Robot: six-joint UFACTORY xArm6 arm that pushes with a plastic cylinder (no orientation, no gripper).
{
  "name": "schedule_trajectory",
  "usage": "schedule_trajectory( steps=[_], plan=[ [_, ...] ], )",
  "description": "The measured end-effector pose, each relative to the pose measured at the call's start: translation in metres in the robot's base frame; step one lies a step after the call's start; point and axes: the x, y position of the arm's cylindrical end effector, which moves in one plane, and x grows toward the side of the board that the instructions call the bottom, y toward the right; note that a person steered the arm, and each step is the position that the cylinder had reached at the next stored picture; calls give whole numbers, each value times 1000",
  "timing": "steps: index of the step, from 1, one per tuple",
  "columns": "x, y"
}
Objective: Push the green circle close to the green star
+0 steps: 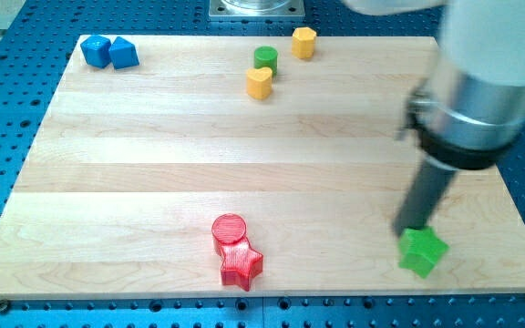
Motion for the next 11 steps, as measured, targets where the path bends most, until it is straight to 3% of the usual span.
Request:
schedule_trajectory(
  steps=[1, 2, 3, 4, 5, 6, 8, 9, 10, 11],
  plan=[
    [-10, -46],
    [-43, -139],
    [-122, -224],
    [-223, -264],
    [-309, -251],
    [-317, -153],
    [-147, -30],
    [-124, -16],
    [-145, -71],
    [-81, -70]
  ],
)
